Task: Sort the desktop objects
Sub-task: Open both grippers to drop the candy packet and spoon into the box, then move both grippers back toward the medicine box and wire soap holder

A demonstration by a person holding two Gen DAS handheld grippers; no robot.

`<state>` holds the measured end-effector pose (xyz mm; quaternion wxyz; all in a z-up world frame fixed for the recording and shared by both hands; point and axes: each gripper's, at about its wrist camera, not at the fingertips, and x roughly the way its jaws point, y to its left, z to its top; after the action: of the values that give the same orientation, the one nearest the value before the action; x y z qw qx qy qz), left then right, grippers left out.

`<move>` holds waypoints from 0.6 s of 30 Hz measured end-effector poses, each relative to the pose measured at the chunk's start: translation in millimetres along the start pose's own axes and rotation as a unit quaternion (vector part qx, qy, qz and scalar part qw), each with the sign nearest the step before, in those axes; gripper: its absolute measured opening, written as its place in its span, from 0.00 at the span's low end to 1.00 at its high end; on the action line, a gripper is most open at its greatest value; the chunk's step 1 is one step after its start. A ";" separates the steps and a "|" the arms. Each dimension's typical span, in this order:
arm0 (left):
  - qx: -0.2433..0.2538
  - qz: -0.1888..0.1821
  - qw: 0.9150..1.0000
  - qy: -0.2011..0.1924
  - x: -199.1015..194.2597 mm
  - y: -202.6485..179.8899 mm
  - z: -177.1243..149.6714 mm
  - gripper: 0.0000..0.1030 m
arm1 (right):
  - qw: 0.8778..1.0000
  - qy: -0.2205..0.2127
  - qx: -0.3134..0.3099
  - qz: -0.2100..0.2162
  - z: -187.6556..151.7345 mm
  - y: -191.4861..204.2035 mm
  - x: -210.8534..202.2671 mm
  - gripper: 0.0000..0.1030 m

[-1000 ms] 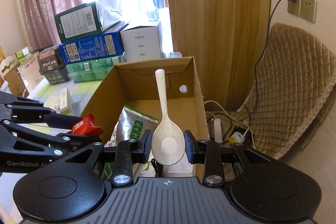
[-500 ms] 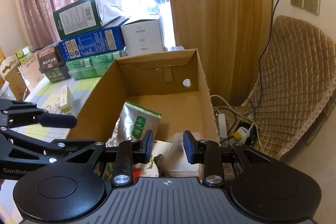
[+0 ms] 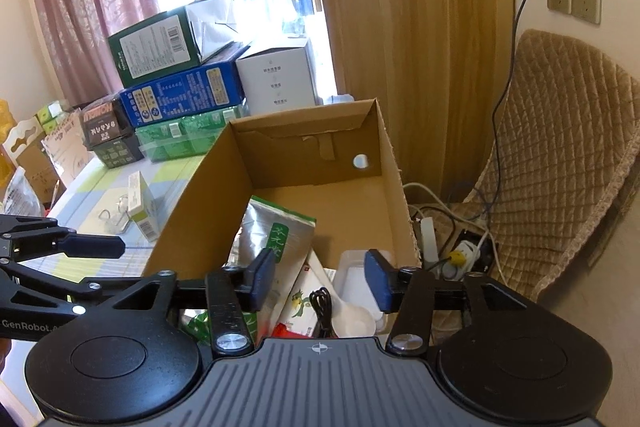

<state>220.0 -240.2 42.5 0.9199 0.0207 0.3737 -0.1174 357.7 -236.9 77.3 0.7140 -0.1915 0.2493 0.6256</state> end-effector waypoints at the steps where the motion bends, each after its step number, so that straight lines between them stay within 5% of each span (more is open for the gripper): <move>1: -0.002 0.001 1.000 0.000 -2.8 1.6 -1.5 0.60 | 1.000 -0.002 0.000 0.000 -0.4 1.9 -3.3 0.56; 8: -0.005 0.019 1.000 -0.006 -31.0 13.1 -17.2 0.77 | 1.000 -0.015 -0.017 0.003 -5.6 29.9 -24.9 0.87; 18: -0.027 0.069 0.997 -0.003 -73.3 55.1 -60.8 0.98 | 0.997 -0.013 -0.063 0.030 -8.5 85.2 -29.4 0.98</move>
<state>140.5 -164.4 46.8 0.9270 0.0213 0.3719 -0.0432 269.7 -253.1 91.3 0.6841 -0.2208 0.2058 0.6640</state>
